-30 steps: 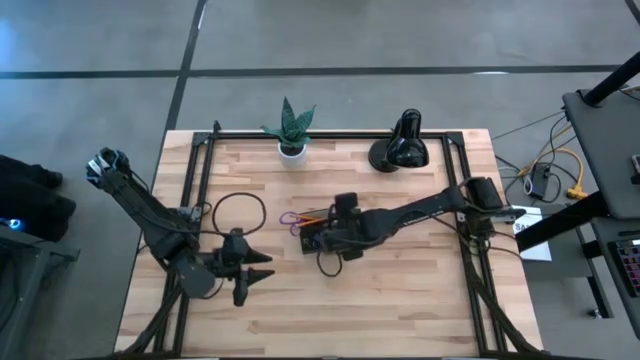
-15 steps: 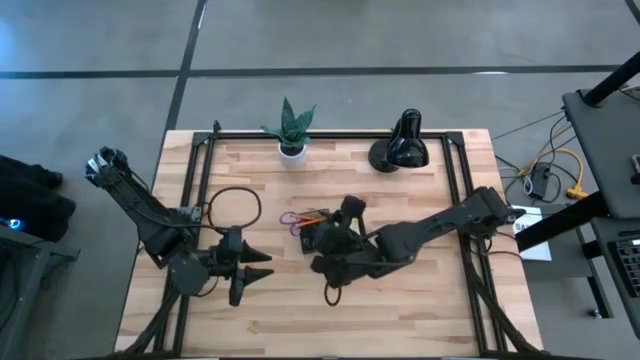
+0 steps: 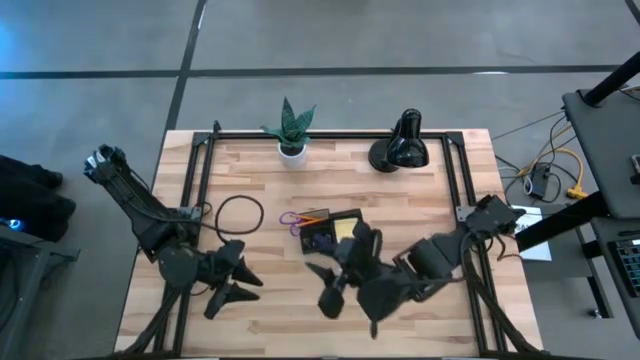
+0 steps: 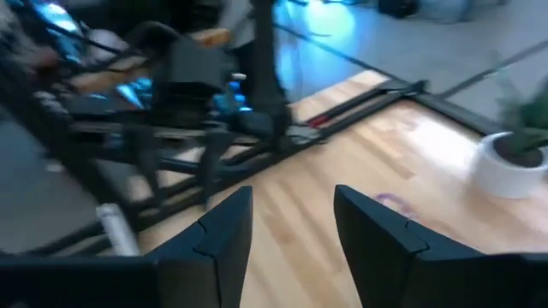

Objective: Pick and place office supplies into organizer
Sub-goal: Return to Home Position

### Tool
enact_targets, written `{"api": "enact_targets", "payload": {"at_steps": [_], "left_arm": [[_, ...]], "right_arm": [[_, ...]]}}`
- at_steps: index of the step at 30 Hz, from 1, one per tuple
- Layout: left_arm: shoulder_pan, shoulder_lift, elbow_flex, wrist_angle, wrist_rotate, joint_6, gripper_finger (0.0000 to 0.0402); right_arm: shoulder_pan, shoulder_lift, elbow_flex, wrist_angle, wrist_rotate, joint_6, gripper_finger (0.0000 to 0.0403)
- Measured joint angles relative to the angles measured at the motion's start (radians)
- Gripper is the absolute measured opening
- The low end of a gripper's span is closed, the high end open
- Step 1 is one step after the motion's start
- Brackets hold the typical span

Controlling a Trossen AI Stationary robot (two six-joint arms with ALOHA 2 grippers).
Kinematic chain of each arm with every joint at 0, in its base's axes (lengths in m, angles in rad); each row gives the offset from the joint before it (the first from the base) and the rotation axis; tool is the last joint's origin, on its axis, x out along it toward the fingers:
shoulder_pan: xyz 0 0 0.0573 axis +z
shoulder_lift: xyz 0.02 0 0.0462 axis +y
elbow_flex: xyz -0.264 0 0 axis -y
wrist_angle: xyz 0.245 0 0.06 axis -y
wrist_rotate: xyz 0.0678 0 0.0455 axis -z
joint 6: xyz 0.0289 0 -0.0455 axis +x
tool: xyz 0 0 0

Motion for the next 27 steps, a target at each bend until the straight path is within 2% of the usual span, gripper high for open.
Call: {"api": "enact_targets", "payload": {"at_steps": [4, 6, 9, 11, 14, 19, 22, 27], "left_arm": [[-0.006, 0.008, -0.002, 0.003, 0.015, -0.001, 0.0157], [-0.004, 0.007, -0.003, 0.002, 0.036, -0.048, 0.0157], [-0.009, 0.002, -0.003, 0.014, 0.077, -0.085, 0.0157], [-0.026, 0.002, -0.004, 0.069, 0.121, -0.015, 0.0157], [-0.063, 0.003, -0.004, 0.195, 0.212, 0.129, 0.0157], [-0.068, 0.031, -0.028, 0.419, 0.337, 0.3, 0.0157], [-0.032, 0.048, -0.035, 0.455, 0.394, 0.361, 0.0157], [0.071, 0.054, -0.036, 0.453, 0.53, 0.448, 0.0157]], "right_arm": [[0.01, -0.002, 0.0, 0.056, 0.005, 0.07, 0.0152], [0.009, -0.002, 0.0, 0.091, 0.006, 0.115, 0.015], [0.012, 0.001, -0.001, 0.126, -0.029, 0.034, 0.0151], [0.017, 0.01, -0.002, 0.166, -0.104, -0.045, 0.0153], [0.017, 0.043, -0.004, 0.273, -0.303, -0.119, 0.0155], [-0.003, 0.138, -0.005, 0.515, -0.5, -0.198, 0.015], [-0.036, 0.202, -0.006, 0.618, -0.633, -0.22, 0.0144], [-0.1, 0.234, -0.016, 0.599, -0.763, -0.2, 0.0135]]}}
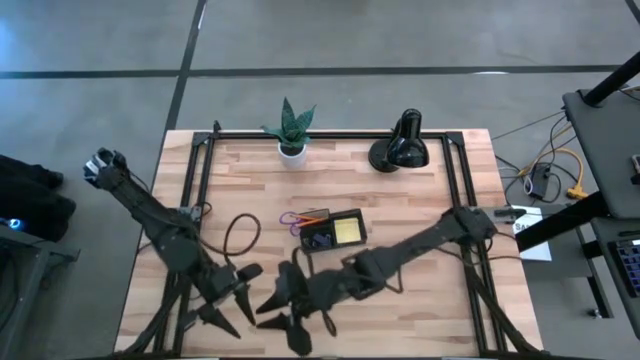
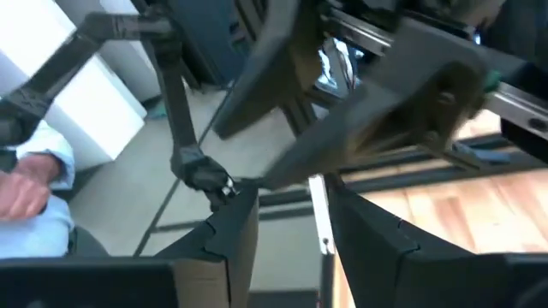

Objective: Pick and place office supplies into organizer
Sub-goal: Return to Home Position

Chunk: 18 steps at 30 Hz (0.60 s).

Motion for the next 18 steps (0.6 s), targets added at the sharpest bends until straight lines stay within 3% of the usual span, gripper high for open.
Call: {"api": "enact_targets", "payload": {"at_steps": [4, 10, 13, 16, 18], "left_arm": [[0.055, -0.039, -0.001, 0.002, 0.039, 0.059, 0.0157], [0.161, -0.14, -0.056, -0.009, 0.045, 0.105, 0.0157], [0.268, -0.184, -0.093, -0.002, 0.085, 0.103, 0.0157], [0.4, -0.2, -0.129, 0.048, 0.243, 0.097, 0.0157], [0.488, -0.198, -0.146, 0.091, 0.338, 0.084, 0.0157]], "right_arm": [[-0.017, -0.074, -0.002, -0.13, -0.025, -0.021, 0.0129], [-0.021, -0.233, -0.07, -0.338, 0.05, -0.086, 0.0122], [-0.039, -0.328, -0.191, -0.335, 0.049, -0.125, 0.0123], [-0.069, -0.461, -0.379, -0.286, 0.029, -0.118, 0.0122], [-0.095, -0.554, -0.552, -0.15, -0.035, -0.129, 0.0123]]}}
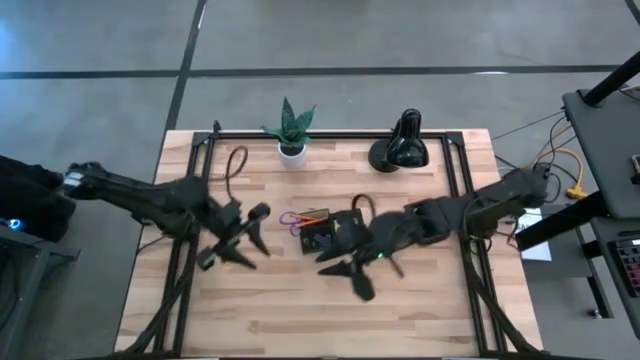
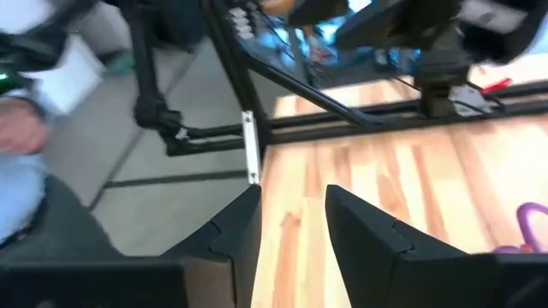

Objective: Pick and place office supplies into organizer
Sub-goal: Return to Home Position

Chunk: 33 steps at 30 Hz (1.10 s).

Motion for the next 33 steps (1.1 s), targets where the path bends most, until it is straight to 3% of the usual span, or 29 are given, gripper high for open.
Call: {"api": "enact_targets", "payload": {"at_steps": [2, 6, 13, 20, 23, 27, 33], "left_arm": [[0.077, 0.005, -0.001, -0.001, 0.048, -0.011, 0.0157], [0.189, 0.017, -0.003, -0.02, 0.067, 0.017, 0.0157], [0.349, 0.012, -0.006, -0.061, 0.069, 0.016, 0.0157], [0.406, -0.05, -0.047, -0.045, 0.069, 0.012, 0.0157], [0.406, -0.103, -0.094, -0.044, 0.012, 0.002, 0.0157], [0.406, -0.175, -0.178, -0.045, -0.065, -0.014, 0.0157], [0.406, -0.312, -0.311, -0.045, -0.064, -0.04, 0.0157]], "right_arm": [[-0.031, -0.095, -0.185, 0.143, -0.057, -0.012, 0.0125], [-0.083, -0.308, -0.515, 0.373, -0.069, -0.002, 0.0125], [-0.122, -0.653, -0.921, 0.596, -0.031, 0.004, 0.0125], [-0.13, -0.946, -1.125, 0.594, 0.016, -0.011, 0.0125], [-0.13, -1.052, -1.185, 0.552, 0.046, -0.011, 0.0125], [-0.13, -1.149, -1.247, 0.528, 0.072, -0.005, 0.0125], [-0.13, -1.218, -1.328, 0.528, 0.084, -0.036, 0.0125]]}}
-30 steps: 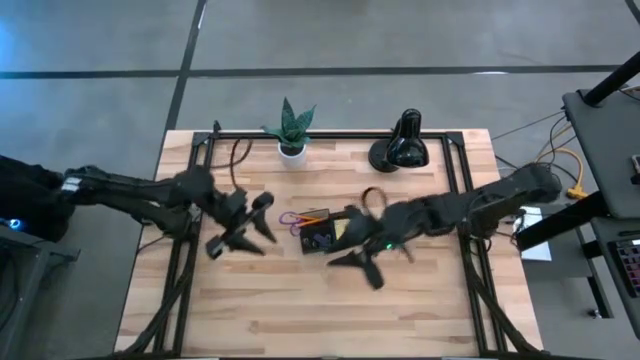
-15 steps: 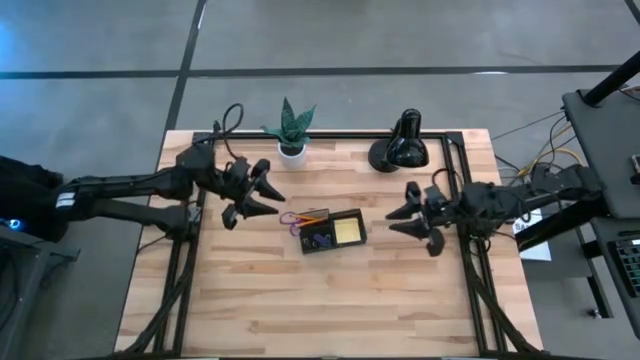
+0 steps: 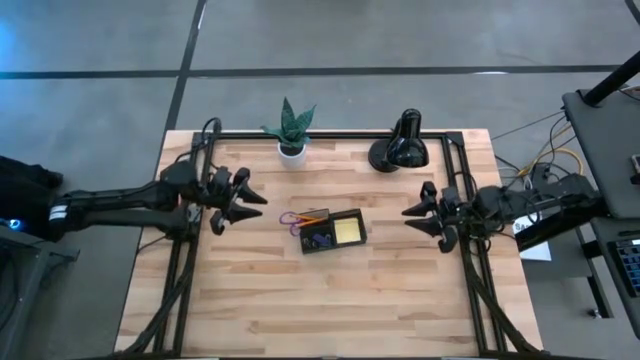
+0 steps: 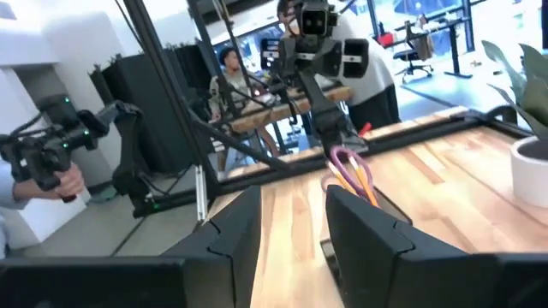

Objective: Pick and place office supplies into organizer
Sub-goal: Return to Home Position

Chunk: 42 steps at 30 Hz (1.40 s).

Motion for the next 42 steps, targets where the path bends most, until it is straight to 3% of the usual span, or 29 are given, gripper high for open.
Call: {"api": "enact_targets", "payload": {"at_steps": [10, 18, 23, 26, 28, 30, 35, 42], "left_arm": [[0.0, -0.25, -0.23, 0.014, -0.085, -0.038, 0.0157], [0.0, -0.456, -0.418, -0.003, -0.099, -0.184, 0.0157], [0.0, -0.546, -0.458, -0.07, -0.119, -0.202, 0.0157], [0.0, -0.566, -0.459, -0.091, -0.139, -0.197, 0.0157], [0.0, -0.568, -0.459, -0.086, -0.14, -0.185, 0.0157], [0.0, -0.561, -0.459, -0.087, -0.139, -0.184, 0.0157], [0.0, -0.529, -0.46, -0.086, -0.139, -0.183, 0.0157], [0.0, -0.494, -0.46, -0.086, -0.139, -0.183, 0.0157]], "right_arm": [[0.0, -0.015, -0.085, 0.023, 0.027, 0.043, 0.0125], [0.0, -0.015, -0.111, 0.021, 0.04, 0.039, 0.0125], [0.0, -0.015, -0.141, 0.013, 0.278, -0.012, 0.0125], [0.0, -0.015, -0.162, 0.012, 0.469, 0.043, 0.0125], [0.0, -0.015, -0.178, 0.013, 0.522, 0.092, 0.0125], [0.0, -0.015, -0.193, 0.011, 0.493, 0.138, 0.0127], [-0.004, -0.014, -0.205, 0.042, 0.162, 0.06, 0.013], [-0.005, -0.023, -0.258, 0.05, 0.089, 0.056, 0.0123]]}}
